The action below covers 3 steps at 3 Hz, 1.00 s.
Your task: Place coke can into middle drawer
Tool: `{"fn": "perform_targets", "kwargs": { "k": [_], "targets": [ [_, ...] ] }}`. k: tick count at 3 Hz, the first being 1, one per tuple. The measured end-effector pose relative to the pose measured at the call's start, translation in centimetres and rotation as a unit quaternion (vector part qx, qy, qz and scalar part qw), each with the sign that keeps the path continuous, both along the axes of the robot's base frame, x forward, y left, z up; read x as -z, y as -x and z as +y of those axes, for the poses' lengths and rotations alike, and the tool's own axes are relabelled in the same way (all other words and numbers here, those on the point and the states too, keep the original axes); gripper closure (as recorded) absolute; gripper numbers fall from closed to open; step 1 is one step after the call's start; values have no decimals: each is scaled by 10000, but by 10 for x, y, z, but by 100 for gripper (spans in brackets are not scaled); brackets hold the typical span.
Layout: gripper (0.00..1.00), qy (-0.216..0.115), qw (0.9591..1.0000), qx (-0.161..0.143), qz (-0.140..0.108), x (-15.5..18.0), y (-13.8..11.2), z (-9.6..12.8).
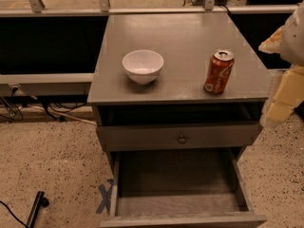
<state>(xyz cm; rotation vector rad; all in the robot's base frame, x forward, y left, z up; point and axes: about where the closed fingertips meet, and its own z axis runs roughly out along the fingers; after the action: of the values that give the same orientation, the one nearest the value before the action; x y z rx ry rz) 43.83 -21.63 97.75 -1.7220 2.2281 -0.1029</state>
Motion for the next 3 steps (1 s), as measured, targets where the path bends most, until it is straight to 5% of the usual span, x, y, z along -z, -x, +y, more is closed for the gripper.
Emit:
{"fn": "perform_targets", "kwargs": {
  "k": [2, 3],
  "targets": [
    [0, -111, 9997, -129, -146, -3, -11, 1],
    [0, -518, 9972, -252, -478, -2, -36, -12]
  ]
}}
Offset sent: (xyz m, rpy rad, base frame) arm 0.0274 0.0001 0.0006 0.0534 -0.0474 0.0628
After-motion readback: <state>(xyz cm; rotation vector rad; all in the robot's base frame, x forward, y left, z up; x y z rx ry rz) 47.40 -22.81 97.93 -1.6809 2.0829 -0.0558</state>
